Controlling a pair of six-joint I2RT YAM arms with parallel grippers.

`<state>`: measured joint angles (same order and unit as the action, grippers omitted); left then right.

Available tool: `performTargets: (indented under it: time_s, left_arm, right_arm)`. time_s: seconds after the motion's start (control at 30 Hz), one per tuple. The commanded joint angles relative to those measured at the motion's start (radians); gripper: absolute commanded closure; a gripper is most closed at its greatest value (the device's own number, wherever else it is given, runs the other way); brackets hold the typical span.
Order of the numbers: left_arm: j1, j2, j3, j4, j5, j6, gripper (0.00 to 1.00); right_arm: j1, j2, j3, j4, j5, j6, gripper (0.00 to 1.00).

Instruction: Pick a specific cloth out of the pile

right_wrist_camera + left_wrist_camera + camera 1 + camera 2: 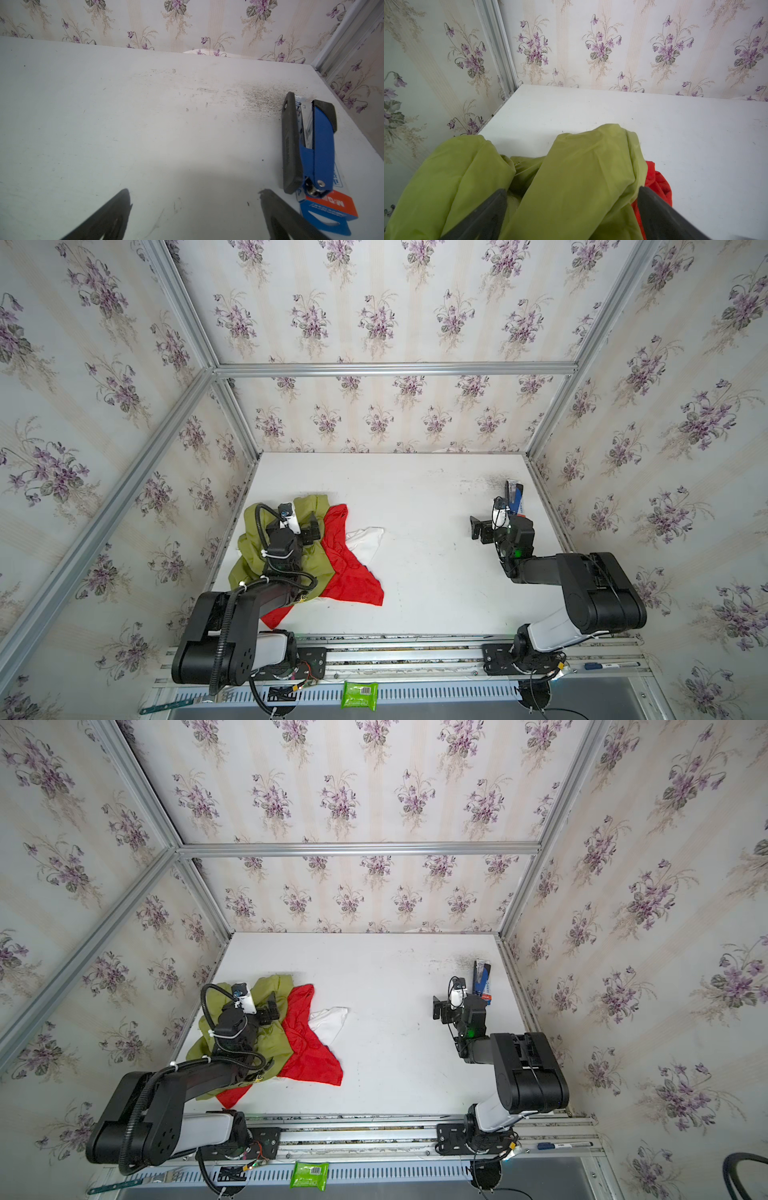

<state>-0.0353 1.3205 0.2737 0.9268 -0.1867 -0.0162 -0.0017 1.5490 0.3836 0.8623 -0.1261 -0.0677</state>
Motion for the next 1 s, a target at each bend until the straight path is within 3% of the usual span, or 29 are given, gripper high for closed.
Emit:
performTargets:
  time_s: [0.0,0.43,0.57,0.87,0.97]
  left_arm:
    - [-0.001,-0.003,0.001,0.015,0.001,0.002,0.0]
    - [0.0,-0.003,0.001,0.015,0.0,0.002,0.0]
    - [0.0,-0.002,0.0,0.017,0.0,0.003,0.0]
    - [-0.002,-0.009,0.005,0.018,-0.011,0.004,0.0]
    - [-0.002,-0.074,0.063,-0.153,-0.042,-0.016,0.0]
  right_arm:
    - [0.001,-0.005,0.001,0.031,-0.006,-0.003,0.0]
    - [0.002,-0.006,0.001,0.031,0.004,0.0,0.0]
    - [0.002,-0.005,-0.023,0.094,0.149,0.062,0.0]
    - [0.014,-0.017,-0.019,0.076,0.209,0.062,0.0]
    - [0.054,-0.081,-0.053,0.09,0.325,0.05,0.0]
